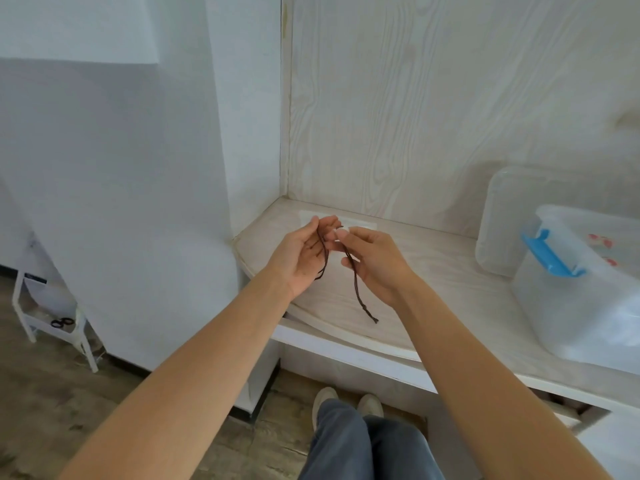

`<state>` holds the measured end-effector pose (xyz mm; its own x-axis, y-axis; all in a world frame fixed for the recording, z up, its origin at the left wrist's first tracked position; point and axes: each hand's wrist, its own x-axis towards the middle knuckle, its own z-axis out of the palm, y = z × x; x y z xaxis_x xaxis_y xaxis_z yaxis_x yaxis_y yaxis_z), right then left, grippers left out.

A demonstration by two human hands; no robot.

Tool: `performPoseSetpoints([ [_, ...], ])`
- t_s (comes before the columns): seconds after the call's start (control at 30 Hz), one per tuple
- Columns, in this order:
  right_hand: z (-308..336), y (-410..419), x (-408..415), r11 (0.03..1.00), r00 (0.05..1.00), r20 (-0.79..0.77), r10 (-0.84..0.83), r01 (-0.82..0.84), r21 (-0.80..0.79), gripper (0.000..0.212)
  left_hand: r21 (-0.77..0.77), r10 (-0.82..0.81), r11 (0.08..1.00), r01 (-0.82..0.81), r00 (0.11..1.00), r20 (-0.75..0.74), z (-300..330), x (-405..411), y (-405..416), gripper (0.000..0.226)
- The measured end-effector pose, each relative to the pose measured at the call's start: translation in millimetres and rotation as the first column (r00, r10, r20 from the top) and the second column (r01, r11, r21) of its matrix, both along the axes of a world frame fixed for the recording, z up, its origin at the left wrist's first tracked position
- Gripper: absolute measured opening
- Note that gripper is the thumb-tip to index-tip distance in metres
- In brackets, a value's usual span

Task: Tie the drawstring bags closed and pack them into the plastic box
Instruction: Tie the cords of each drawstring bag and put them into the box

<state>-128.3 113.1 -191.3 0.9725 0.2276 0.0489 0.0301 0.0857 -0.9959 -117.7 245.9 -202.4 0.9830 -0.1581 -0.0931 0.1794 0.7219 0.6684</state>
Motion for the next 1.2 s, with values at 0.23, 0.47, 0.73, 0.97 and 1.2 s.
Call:
performPoseSetpoints([
  [0.23,3.0,5.6,-1.8,0.986,0.988,-0.059,0.140,-0.134,0.100,0.009,0.056,0.011,0.998,-0.012,1.000,0.015,2.3,4.7,-2.2,0.023],
  [0.47,8.5,-1.4,-1.3,0.665,0.888,0.456,0.050,0.311,-0.679,0.012,0.257,0.001,0.966,-0.015,0.999,0.054,1.2,1.6,-0.6,0.023],
  [0.73,-0.7,-15.3,15.4,0.555,0.655,0.646,0.392,0.392,-0.734,0.005,0.539,-0.123,0.841,0.051,0.988,0.097,18.6,-2.4,1.7,0.029],
  [0.97,-1.1,-15.7,25.1,0.579,0.691,0.662,0.290,0.424,-0.696,0.001,0.833,-0.206,0.154,-0.532,0.807,0.553,40.1,-3.9,3.9,0.034],
  [1.2,-1.1,-23.7,26.6,0.546,0.737,0.643,0.208,0.458,-0.702,0.011,0.391,-0.474,-0.534,-0.749,0.649,0.595,42.9,1.9,20.4,0.020],
])
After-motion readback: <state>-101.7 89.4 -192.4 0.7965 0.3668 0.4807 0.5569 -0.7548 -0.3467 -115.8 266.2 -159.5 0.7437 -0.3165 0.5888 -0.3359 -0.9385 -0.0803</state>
